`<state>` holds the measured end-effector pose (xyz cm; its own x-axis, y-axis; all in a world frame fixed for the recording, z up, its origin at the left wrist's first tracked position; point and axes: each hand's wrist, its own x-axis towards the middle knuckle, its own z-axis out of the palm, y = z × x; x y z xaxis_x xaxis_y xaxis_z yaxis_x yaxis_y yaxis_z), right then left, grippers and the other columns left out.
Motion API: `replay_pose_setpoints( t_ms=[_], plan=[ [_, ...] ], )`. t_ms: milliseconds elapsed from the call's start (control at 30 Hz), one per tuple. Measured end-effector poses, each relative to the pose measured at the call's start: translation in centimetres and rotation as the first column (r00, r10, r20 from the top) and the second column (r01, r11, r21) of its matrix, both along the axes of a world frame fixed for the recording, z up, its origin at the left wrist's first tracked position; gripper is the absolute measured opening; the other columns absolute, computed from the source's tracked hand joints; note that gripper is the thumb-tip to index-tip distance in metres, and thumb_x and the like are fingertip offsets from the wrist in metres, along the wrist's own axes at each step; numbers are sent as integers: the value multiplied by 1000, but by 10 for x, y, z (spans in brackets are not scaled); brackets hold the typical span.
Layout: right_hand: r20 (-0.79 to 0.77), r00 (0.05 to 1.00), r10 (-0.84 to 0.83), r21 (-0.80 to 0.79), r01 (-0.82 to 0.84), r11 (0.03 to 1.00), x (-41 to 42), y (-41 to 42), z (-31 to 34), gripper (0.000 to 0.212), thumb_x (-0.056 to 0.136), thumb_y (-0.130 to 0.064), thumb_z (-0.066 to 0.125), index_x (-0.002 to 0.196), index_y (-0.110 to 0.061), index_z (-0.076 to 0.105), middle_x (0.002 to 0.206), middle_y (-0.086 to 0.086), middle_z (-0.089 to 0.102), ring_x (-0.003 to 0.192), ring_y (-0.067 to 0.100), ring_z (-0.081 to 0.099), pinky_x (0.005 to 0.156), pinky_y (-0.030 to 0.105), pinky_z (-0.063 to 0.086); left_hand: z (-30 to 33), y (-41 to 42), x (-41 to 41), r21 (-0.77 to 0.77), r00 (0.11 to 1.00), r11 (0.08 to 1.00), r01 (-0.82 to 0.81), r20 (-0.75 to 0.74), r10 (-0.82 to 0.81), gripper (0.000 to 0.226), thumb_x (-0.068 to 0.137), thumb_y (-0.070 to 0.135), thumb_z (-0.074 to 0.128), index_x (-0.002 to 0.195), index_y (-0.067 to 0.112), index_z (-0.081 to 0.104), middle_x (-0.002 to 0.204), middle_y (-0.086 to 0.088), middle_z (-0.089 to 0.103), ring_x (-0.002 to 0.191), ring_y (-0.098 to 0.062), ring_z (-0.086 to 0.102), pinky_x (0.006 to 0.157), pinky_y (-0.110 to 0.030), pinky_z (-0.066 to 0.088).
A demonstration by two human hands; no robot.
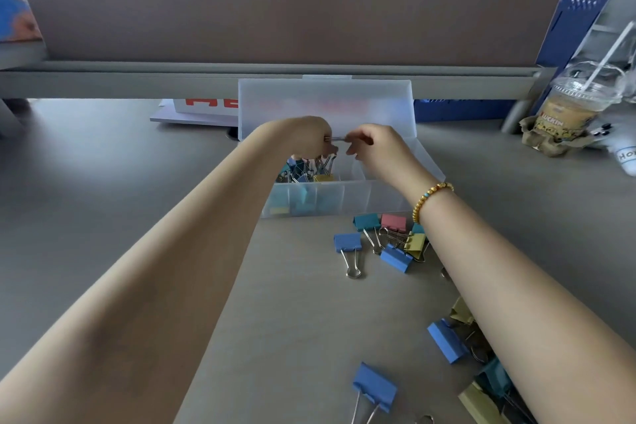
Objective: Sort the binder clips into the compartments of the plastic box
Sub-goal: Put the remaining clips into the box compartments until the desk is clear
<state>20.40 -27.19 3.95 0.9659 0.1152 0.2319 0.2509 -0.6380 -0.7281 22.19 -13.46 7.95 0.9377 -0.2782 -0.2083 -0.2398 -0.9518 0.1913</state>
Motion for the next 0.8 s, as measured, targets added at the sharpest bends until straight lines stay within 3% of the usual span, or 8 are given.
replay_pose_setpoints(
  t_ms=[100,167,233,300,433,533,667,800],
  plan=[
    [11,1000,-11,29,11,1000,-1,-1,-2,26,95,-6,41,109,-8,63,94,3,64,93,18,59,88,32,49,-5,1,1,-164,997,986,-38,64,49,23,99,17,41,90,6,58,83,-6,53,78,-22,44,52,-21,28],
    [3,1000,13,7,-13,1000,-3,0,-2,25,94,-5,44,106,-9,65,95,5,66,95,18,60,87,29,48,-6,2,3,-307,991,950,-59,93,91,24,98,10,39,82,7,57,79,-6,54,68,-22,48,49,-20,33],
    [-11,999,41,-62,-42,997,-4,2,0,22,94,-10,48,103,-7,68,96,7,67,93,18,60,79,25,43,-4,7,3,-415,987,898,-145,-4,158,28,98,10,37,76,7,55,71,-9,52,49,-17,51,38,-20,38],
    [-48,998,38,-173,-45,984,-2,4,1,23,94,-19,51,103,-6,69,102,10,69,89,17,57,75,23,38,0,12,0,-339,984,924,-179,-38,177,27,99,17,41,83,5,60,71,-10,51,53,-21,57,38,-20,37],
    [-101,995,-5,-276,-23,961,2,13,5,28,94,-24,53,102,-3,69,104,13,69,92,24,61,74,24,40,1,22,-6,-77,985,990,-115,122,124,43,90,42,56,99,1,66,80,-10,54,75,-25,47,51,-23,30],
    [-68,998,-17,-351,-8,936,5,18,4,23,94,-18,54,104,-5,71,109,12,69,101,25,62,82,26,44,-1,23,-8,-64,991,993,-101,81,106,37,86,37,63,100,2,68,83,-7,60,77,-23,49,62,-27,37],
    [77,996,-40,-333,64,941,5,20,3,19,93,-18,55,98,-9,72,103,10,70,97,25,63,77,25,44,-4,24,-8,-99,992,991,-88,87,97,31,87,30,64,106,7,69,87,-7,61,78,-22,51,69,-25,40],
    [7,999,40,-428,-33,903,5,24,9,27,95,-8,49,114,-10,68,120,9,65,111,25,60,92,28,45,-8,23,-11,-104,989,989,-102,96,112,44,92,36,54,117,1,56,92,-8,54,81,-24,47,68,-28,36]
  ],
)
